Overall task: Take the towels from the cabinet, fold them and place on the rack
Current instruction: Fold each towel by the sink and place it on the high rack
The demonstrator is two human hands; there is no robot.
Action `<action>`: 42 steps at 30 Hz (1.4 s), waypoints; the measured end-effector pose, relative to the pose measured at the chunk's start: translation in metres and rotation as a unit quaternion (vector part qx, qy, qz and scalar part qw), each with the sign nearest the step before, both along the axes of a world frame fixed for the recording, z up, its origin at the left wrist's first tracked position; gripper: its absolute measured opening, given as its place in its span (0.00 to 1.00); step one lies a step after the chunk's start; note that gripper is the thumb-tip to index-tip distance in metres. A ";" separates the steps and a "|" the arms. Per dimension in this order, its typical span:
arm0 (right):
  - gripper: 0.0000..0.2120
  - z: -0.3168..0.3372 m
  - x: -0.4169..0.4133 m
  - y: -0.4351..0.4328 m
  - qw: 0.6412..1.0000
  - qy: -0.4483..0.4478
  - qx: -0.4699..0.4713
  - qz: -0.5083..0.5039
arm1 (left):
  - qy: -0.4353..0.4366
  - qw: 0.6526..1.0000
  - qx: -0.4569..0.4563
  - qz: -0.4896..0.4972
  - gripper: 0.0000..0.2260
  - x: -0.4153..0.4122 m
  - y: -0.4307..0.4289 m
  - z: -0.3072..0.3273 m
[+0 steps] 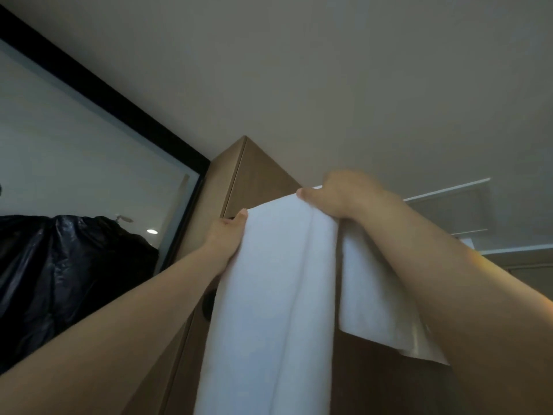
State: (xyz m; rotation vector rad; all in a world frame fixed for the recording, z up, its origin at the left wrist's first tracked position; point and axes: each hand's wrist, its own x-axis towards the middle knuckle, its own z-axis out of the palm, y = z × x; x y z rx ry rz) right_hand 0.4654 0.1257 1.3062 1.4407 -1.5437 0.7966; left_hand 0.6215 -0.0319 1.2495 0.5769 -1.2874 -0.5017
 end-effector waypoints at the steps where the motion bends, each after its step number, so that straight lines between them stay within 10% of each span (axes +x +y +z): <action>1: 0.31 -0.001 0.000 -0.001 1.000 0.002 -0.006 -0.002 | -0.003 0.999 0.022 -0.027 0.23 0.002 -0.003 -0.009; 13: 0.34 -0.008 -0.001 0.000 1.000 0.001 -0.007 0.008 | 0.069 0.989 0.067 -0.110 0.17 0.013 -0.007 -0.033; 21: 0.24 -0.066 -0.003 0.004 0.944 -0.006 -0.244 0.221 | 0.081 0.990 0.066 -0.089 0.15 0.013 -0.005 -0.029; 26: 0.29 -0.093 -0.019 0.000 0.951 -0.044 -0.128 0.278 | 0.083 0.991 0.070 -0.082 0.15 0.012 -0.007 -0.031; 42: 0.15 -0.022 -0.009 -0.003 0.967 0.003 -0.184 0.175 | 0.022 0.998 0.014 0.052 0.19 0.002 -0.002 0.031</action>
